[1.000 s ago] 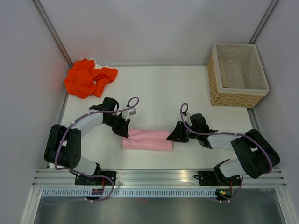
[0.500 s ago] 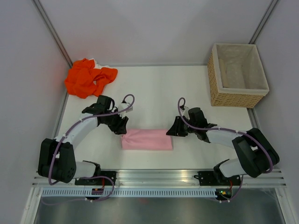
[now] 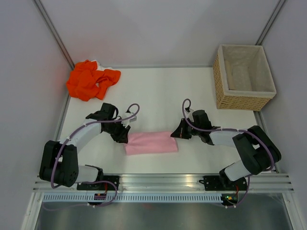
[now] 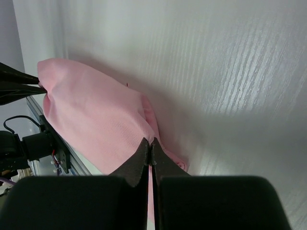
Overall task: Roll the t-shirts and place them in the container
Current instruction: Roll the tshirt, then place the rolled tshirt into the container
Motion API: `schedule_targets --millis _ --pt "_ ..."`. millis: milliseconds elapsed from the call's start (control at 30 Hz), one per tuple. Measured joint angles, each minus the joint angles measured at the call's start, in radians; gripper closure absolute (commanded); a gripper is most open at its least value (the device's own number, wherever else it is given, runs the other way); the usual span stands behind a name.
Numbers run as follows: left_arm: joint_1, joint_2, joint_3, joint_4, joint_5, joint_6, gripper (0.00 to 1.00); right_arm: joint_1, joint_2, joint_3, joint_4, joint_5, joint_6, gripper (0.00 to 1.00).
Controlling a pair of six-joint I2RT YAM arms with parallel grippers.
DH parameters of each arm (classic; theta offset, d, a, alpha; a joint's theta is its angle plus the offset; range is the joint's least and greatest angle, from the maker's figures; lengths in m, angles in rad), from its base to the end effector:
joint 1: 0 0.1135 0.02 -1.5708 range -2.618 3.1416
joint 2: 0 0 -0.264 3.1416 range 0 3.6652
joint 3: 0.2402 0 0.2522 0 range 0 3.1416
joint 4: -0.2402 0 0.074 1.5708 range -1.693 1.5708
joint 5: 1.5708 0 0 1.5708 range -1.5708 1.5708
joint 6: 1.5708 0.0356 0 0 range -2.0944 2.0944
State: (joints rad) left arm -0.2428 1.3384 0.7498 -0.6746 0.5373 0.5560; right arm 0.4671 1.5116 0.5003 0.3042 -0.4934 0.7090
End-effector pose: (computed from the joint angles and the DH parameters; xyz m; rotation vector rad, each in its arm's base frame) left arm 0.2168 -0.0725 0.1846 1.1485 2.4267 -0.6646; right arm 0.2293 0.1345 0.1328 0.0133 2.4590 1.1363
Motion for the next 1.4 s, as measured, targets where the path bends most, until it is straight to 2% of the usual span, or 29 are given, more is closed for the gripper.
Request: schedule_targets --millis 67,133,167,200,267,333,367,467,500,533,567,633,667,833,967,1133,1267,1400 --pt "-0.001 0.009 -0.008 0.005 0.002 0.013 0.89 0.000 -0.004 -0.013 0.012 0.002 0.013 0.98" --pt "-0.002 0.027 -0.015 0.006 0.002 0.020 0.89 0.000 -0.014 -0.029 0.018 0.003 0.024 0.86" --pt "-0.002 0.038 -0.019 0.008 0.001 0.021 0.87 0.000 -0.021 -0.034 0.014 0.005 0.026 0.75" --pt "-0.002 0.045 -0.023 0.008 -0.003 0.022 0.85 0.000 -0.026 -0.034 0.008 0.007 0.026 0.68" --pt "-0.002 0.045 -0.027 0.009 -0.005 0.022 0.79 0.000 -0.042 -0.029 -0.021 0.024 0.002 0.57" --pt "-0.002 0.033 -0.028 0.010 -0.009 0.021 0.74 0.000 -0.067 -0.002 -0.093 0.051 -0.043 0.49" --pt "-0.002 0.022 -0.028 0.010 -0.013 0.021 0.73 0.000 -0.086 0.021 -0.137 0.069 -0.072 0.35" --pt "-0.001 -0.036 -0.026 0.005 -0.030 0.021 0.66 0.004 -0.154 0.112 -0.251 0.139 -0.179 0.17" --pt "0.000 -0.056 -0.023 0.001 -0.040 0.020 0.61 0.009 -0.179 0.150 -0.280 0.163 -0.222 0.03" --pt "0.000 -0.080 -0.019 -0.003 -0.056 0.018 0.56 0.017 -0.199 0.192 -0.309 0.187 -0.279 0.02" --pt "0.003 -0.106 -0.014 -0.007 -0.077 0.013 0.43 0.029 -0.216 0.231 -0.326 0.207 -0.337 0.02" --pt "0.018 -0.154 -0.002 -0.011 -0.123 -0.004 0.34 0.076 -0.240 0.301 -0.348 0.241 -0.456 0.02" --pt "0.033 -0.180 0.001 -0.011 -0.149 -0.014 0.27 0.112 -0.247 0.330 -0.358 0.262 -0.535 0.02" --pt "0.126 -0.322 0.000 -0.029 -0.290 -0.064 0.07 0.349 -0.192 0.437 -0.452 0.286 -0.880 0.02" --pt "0.194 -0.440 -0.013 -0.047 -0.393 -0.107 0.00 0.490 -0.043 0.517 -0.557 0.323 -1.073 0.02" --pt "0.235 -0.536 -0.061 -0.065 -0.469 -0.125 0.00 0.616 0.150 0.584 -0.686 0.395 -1.220 0.02" --pt "0.236 -0.543 -0.078 -0.087 -0.498 -0.131 0.00 0.656 0.238 0.631 -0.744 0.447 -1.267 0.02" --pt "0.236 -0.542 -0.078 -0.094 -0.509 -0.133 0.00 0.654 0.246 0.666 -0.758 0.478 -1.283 0.02"
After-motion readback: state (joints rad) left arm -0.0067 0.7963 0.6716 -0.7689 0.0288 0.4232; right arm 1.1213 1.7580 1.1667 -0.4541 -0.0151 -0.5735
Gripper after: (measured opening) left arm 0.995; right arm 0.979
